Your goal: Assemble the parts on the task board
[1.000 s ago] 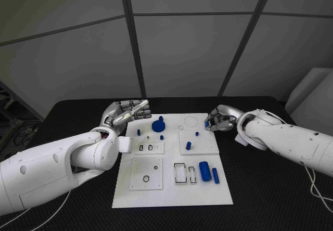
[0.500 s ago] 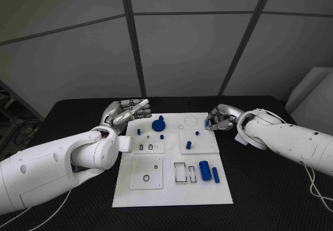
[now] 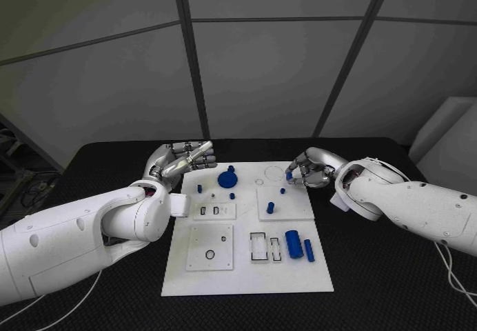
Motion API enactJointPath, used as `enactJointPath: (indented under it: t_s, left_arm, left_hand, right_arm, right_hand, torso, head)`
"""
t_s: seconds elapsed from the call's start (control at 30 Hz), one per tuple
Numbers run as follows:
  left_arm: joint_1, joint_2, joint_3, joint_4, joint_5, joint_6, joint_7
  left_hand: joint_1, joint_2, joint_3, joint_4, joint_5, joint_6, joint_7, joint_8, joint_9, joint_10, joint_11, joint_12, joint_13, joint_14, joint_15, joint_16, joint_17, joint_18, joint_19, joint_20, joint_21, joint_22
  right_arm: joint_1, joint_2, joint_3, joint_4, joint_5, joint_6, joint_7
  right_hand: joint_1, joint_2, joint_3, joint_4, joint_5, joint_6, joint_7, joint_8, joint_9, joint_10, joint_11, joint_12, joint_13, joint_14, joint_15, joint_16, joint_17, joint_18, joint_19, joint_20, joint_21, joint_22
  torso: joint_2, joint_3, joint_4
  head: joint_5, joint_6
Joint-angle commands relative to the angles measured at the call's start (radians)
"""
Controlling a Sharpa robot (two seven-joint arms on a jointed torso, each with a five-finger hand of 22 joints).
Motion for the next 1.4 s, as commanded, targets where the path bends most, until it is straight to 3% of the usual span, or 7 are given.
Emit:
enactJointPath:
  t_s: [0.03,0.23,0.47,0.67,0.93,1.1,1.4]
  left_arm:
    - [0.001,-0.002,0.001,-0.003,-0.008,0.011,0.008]
    - [0.001,-0.003,0.001,-0.008,-0.008,0.011,0.009]
    - [0.002,-0.001,0.001,-0.015,-0.008,0.009,0.010]
    - [0.002,0.001,0.001,-0.016,-0.008,0.006,0.009]
    - [0.002,0.006,0.001,-0.023,-0.008,0.001,0.004]
    - [0.002,0.009,0.001,-0.032,-0.008,0.000,0.005]
    - [0.002,0.012,0.001,-0.040,-0.008,0.000,0.006]
  left_hand:
    - [-0.002,0.005,-0.001,-0.004,-0.002,0.002,0.007,-0.005,-0.001,0.000,0.004,-0.005,0.000,-0.001,0.007,-0.005,-0.002,-0.019,0.008,0.000,-0.006,-0.002]
    - [-0.002,0.005,-0.001,-0.004,-0.002,0.002,0.007,-0.005,-0.001,0.000,0.004,-0.005,0.000,-0.001,0.007,-0.005,-0.002,-0.019,0.008,0.000,-0.006,-0.002]
    - [-0.002,0.005,-0.001,-0.004,-0.002,0.002,0.007,-0.005,-0.001,0.000,0.004,-0.005,0.000,-0.001,0.007,-0.005,-0.002,-0.019,0.008,0.000,-0.006,-0.002]
    - [-0.002,0.005,-0.001,-0.004,-0.002,0.002,0.007,-0.005,-0.001,0.000,0.004,-0.005,0.000,-0.001,0.007,-0.005,-0.002,-0.019,0.008,0.000,-0.006,-0.002]
    - [-0.003,0.006,-0.002,-0.004,-0.002,0.003,0.007,-0.005,0.000,0.001,0.004,-0.005,0.000,-0.001,0.008,-0.006,-0.002,-0.019,0.008,0.000,-0.007,-0.002]
    - [-0.001,0.012,0.002,-0.007,-0.002,0.005,0.007,-0.006,0.000,0.003,0.003,-0.006,0.000,0.000,0.007,-0.008,-0.002,-0.018,0.009,0.000,-0.008,-0.003]
    - [0.000,0.012,0.002,-0.007,-0.002,0.006,0.007,-0.007,0.000,0.003,0.003,-0.006,0.000,0.000,0.007,-0.008,-0.002,-0.018,0.009,0.000,-0.008,-0.003]
  right_arm:
    - [0.007,0.011,0.002,0.052,-0.012,-0.067,-0.090]
    - [0.010,0.062,0.003,0.091,-0.031,-0.065,-0.137]
    - [0.010,0.163,0.002,0.088,-0.074,-0.033,-0.186]
    - [0.004,0.229,-0.001,0.080,-0.108,-0.010,-0.206]
    - [0.000,0.280,-0.034,0.071,-0.138,0.013,-0.216]
    - [-0.003,0.301,-0.056,0.063,-0.149,0.030,-0.225]
    - [-0.017,0.318,-0.068,0.056,-0.171,0.026,-0.234]
  right_hand:
    - [0.002,0.008,0.005,0.000,-0.006,-0.003,0.006,0.000,0.002,-0.001,0.002,-0.005,-0.003,0.083,-0.004,0.004,0.160,-0.009,0.005,-0.004,0.003,0.000]
    - [0.002,0.007,0.006,0.000,-0.006,-0.004,0.007,0.000,0.002,-0.003,0.002,-0.007,-0.006,0.082,-0.004,0.004,0.159,-0.009,0.005,-0.004,0.003,0.000]
    - [0.000,0.007,0.008,0.000,-0.006,-0.005,0.008,-0.001,0.002,-0.004,0.003,-0.008,-0.006,0.082,-0.003,0.002,0.156,-0.009,0.003,-0.003,0.002,-0.002]
    - [-0.001,0.005,0.009,-0.001,-0.007,-0.007,0.009,-0.001,0.001,-0.005,0.004,-0.009,-0.007,0.082,-0.003,0.002,0.156,-0.009,0.003,-0.003,0.001,-0.003]
    - [-0.001,0.004,0.009,-0.001,-0.008,-0.008,0.009,-0.002,0.001,-0.004,0.004,-0.008,-0.005,0.082,-0.002,0.003,0.157,-0.009,0.004,-0.003,0.002,-0.001]
    - [-0.004,0.003,0.010,0.000,-0.010,-0.009,0.010,-0.002,0.000,-0.005,0.005,-0.009,-0.006,0.082,-0.002,0.003,0.157,-0.009,0.004,-0.003,0.002,-0.001]
    - [-0.006,0.002,0.010,0.000,-0.011,-0.010,0.010,-0.002,0.000,-0.006,0.005,-0.010,-0.008,0.082,-0.001,0.003,0.157,-0.009,0.004,-0.002,0.002,-0.001]
  torso:
    - [-0.003,-0.0010,-0.0003]
    - [-0.004,-0.0031,0.0028]
    - [-0.002,-0.0041,0.0040]
    - [-0.001,-0.0014,0.0002]
    - [-0.001,0.0011,-0.0034]
    - [-0.001,0.0010,-0.0016]
    - [-0.001,0.0011,-0.0024]
  head:
    - [0.006,-0.002]
    - [0.010,-0.003]
    - [0.014,0.000]
    - [0.025,-0.005]
    - [0.031,-0.011]
    - [0.034,-0.017]
    - [0.040,-0.023]
